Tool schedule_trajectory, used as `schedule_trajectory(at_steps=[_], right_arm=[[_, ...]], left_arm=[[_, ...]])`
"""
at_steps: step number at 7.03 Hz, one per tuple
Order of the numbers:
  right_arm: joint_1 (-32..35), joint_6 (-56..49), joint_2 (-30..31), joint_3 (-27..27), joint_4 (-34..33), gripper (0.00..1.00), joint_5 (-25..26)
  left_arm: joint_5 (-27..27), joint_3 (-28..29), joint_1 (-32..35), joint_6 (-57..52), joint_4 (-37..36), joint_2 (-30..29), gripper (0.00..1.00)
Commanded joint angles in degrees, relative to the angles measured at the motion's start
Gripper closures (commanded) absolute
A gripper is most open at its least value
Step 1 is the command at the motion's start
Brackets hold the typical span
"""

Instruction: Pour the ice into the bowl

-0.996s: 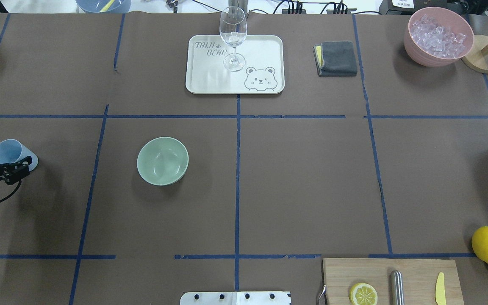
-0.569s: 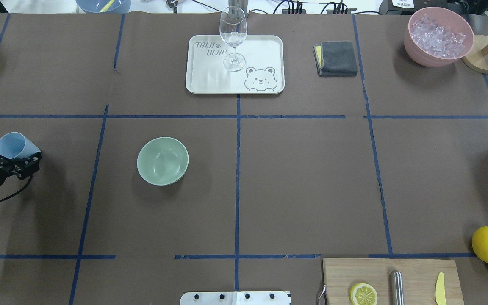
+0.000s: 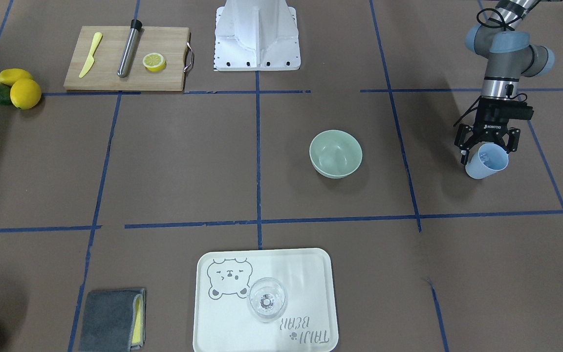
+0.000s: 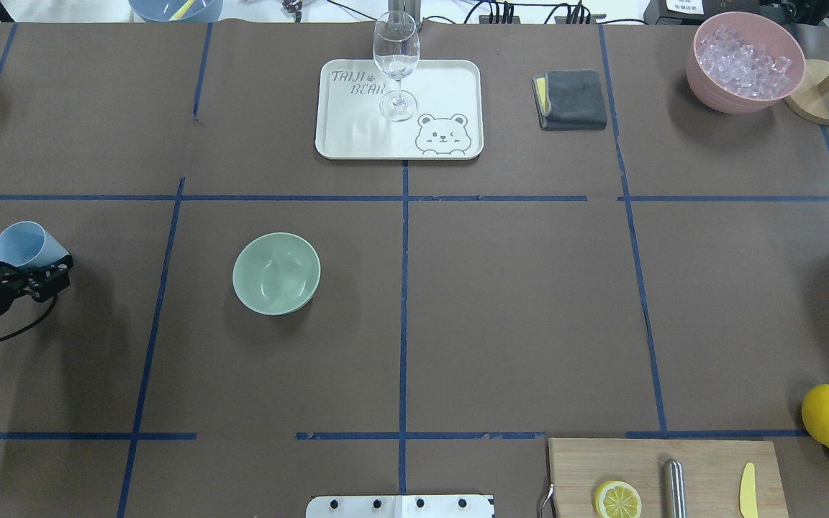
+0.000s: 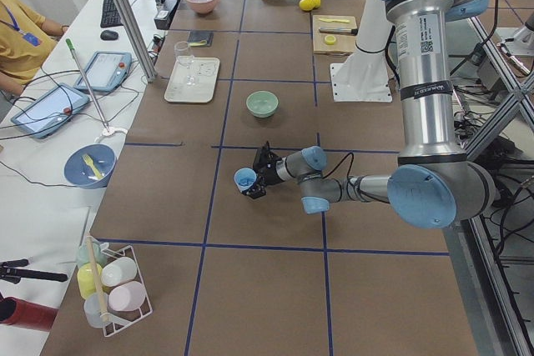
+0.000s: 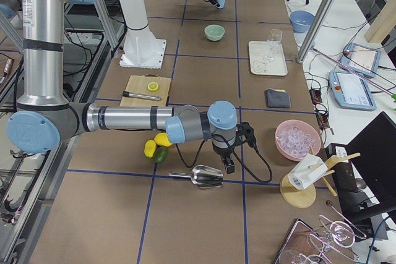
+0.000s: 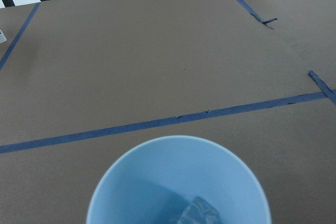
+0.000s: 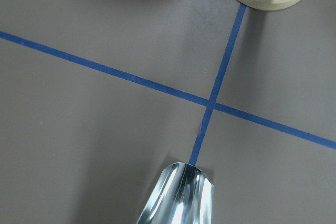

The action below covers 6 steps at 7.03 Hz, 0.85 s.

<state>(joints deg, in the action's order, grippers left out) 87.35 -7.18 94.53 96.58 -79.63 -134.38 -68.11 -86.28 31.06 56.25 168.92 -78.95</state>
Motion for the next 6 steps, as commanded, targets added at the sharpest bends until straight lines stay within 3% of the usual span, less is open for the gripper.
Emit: schedule_trajectory(at_steps=[1, 3, 4, 6], right_arm=[[0.10, 0.06, -0.05, 0.01, 0.00, 0.00, 0.00], [0.10, 0.06, -0.05, 0.01, 0.00, 0.00, -0.09], [0.10, 0.06, 0.03, 0.01, 0.09, 0.00, -0.09], [0.19, -0.02, 0.47, 0.01, 0.09, 0.00, -0.09]], left_arm=[[-0.01, -0.03, 0.14, 0.44, 3.32, 0.64, 1.00], [-0.18, -0.81, 0.40, -1.21, 4.75, 0.99, 1.00], [-1.49, -2.82, 2.14, -7.06, 4.49, 0.91, 1.00], [-5.62, -6.42, 8.20, -29.94, 4.05, -0.22, 1.00]])
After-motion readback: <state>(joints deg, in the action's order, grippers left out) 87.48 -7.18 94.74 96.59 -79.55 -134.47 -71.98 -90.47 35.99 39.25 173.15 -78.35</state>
